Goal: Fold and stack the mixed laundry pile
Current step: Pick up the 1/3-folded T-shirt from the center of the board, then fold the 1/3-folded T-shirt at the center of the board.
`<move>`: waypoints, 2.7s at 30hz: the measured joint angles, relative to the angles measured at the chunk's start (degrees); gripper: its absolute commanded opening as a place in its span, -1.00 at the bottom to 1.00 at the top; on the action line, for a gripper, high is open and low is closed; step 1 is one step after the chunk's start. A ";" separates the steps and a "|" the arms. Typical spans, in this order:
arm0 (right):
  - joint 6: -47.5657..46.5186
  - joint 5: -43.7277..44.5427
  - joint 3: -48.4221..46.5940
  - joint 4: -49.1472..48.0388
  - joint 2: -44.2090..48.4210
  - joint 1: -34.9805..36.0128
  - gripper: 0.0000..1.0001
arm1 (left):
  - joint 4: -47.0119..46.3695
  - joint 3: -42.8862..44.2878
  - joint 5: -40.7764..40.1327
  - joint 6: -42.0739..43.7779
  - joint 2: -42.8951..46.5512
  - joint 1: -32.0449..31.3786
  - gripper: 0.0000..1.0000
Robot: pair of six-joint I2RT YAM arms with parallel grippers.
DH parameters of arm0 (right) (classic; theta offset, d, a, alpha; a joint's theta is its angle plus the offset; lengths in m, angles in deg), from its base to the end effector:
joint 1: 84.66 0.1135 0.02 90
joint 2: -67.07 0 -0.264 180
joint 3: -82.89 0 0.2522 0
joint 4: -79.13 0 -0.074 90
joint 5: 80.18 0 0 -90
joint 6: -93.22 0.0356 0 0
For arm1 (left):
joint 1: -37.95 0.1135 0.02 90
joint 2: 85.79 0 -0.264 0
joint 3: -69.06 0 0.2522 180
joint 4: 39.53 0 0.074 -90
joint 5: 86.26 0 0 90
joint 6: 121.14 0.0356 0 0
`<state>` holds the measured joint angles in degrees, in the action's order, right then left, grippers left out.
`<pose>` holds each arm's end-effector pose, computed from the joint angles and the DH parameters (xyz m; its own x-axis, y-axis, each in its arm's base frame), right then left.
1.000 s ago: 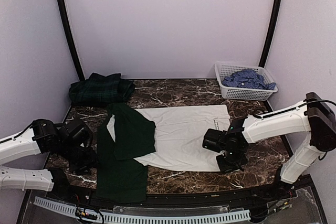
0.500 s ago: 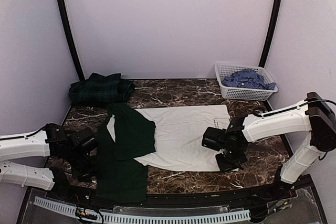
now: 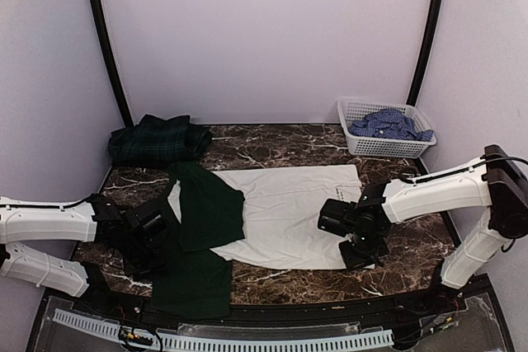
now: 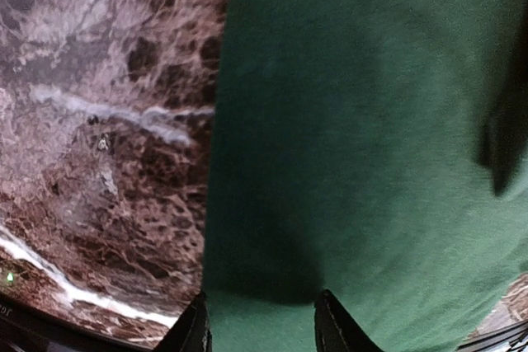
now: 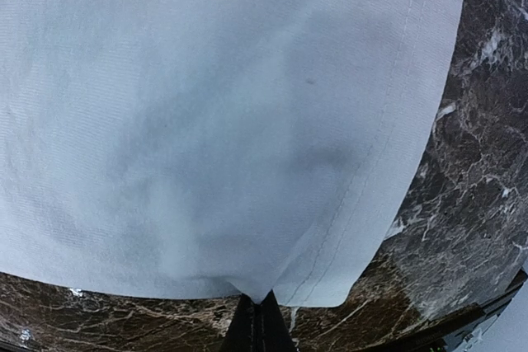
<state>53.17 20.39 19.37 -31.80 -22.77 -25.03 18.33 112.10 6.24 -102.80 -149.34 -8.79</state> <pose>0.1245 0.1995 0.1572 -0.9798 -0.1836 -0.0794 -0.1660 0.9678 -0.1894 0.1090 -0.1181 0.1542 -0.9075 -0.4194 -0.0229 -0.4063 0.8905 -0.2048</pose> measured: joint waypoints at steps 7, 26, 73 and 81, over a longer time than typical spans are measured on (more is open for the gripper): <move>0.00 0.13 0.00 0.02 0.17 0.00 -1.00 | -1.20 -0.61 1.11 0.09 -1.14 0.24 -0.70; 1.09 3.93 -2.01 3.58 9.57 -0.94 -1.00 | 2.93 4.15 -0.02 3.67 7.54 4.61 -1.00; -38.07 8.92 -29.42 -16.63 -21.84 -29.79 -0.25 | -23.63 29.44 3.04 25.40 -30.58 29.88 -0.44; -37.24 6.88 -26.62 -15.63 -15.19 -31.71 0.22 | -22.77 32.59 2.32 29.59 -29.62 31.58 0.16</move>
<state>15.93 27.27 -7.26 -47.43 -37.96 -56.74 -4.44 144.69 8.56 -73.20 -178.95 22.80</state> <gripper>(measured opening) 0.598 0.545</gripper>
